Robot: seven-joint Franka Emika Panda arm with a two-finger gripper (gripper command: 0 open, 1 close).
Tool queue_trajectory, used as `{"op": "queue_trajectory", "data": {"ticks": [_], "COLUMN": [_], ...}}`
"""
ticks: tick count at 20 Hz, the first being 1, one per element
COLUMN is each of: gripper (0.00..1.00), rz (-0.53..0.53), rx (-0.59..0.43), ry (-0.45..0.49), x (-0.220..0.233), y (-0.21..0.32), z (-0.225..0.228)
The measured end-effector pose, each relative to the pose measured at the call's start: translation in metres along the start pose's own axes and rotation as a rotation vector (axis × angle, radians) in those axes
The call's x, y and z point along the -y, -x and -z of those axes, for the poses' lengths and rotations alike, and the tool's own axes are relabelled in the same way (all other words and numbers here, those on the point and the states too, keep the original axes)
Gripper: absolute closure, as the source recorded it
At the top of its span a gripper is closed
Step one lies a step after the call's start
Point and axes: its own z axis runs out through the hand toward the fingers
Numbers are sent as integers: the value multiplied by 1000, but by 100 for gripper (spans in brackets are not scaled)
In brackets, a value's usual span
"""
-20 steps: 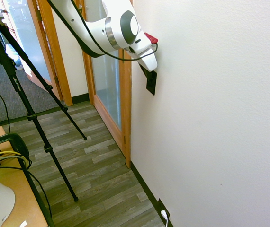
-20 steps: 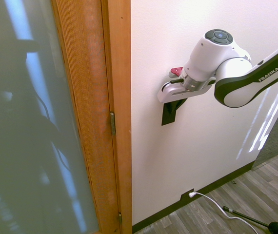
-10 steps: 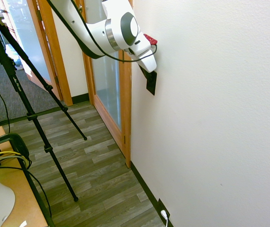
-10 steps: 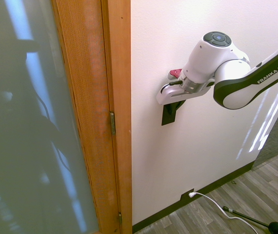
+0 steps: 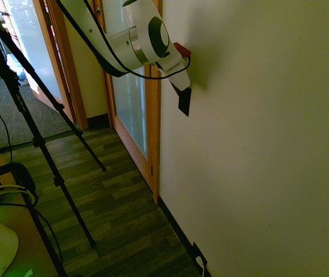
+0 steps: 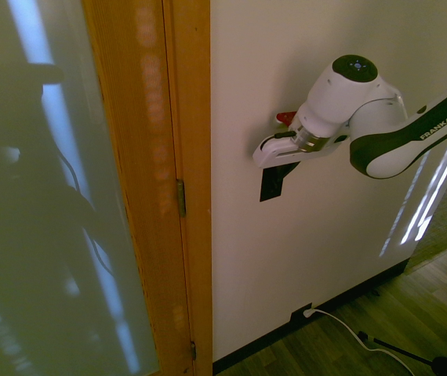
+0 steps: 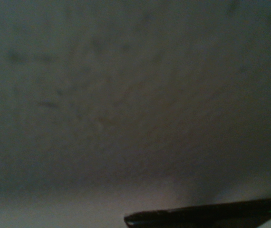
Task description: Turn off the light
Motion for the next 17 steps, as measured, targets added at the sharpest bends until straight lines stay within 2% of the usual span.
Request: {"op": "queue_trajectory", "data": {"ticks": [9,17], "gripper": [100,100], "rz": [-37,-59], "rx": [-22,-18], "ry": [25,45], "x": [-44,-78], "y": [26,56], "z": [58,80]}}
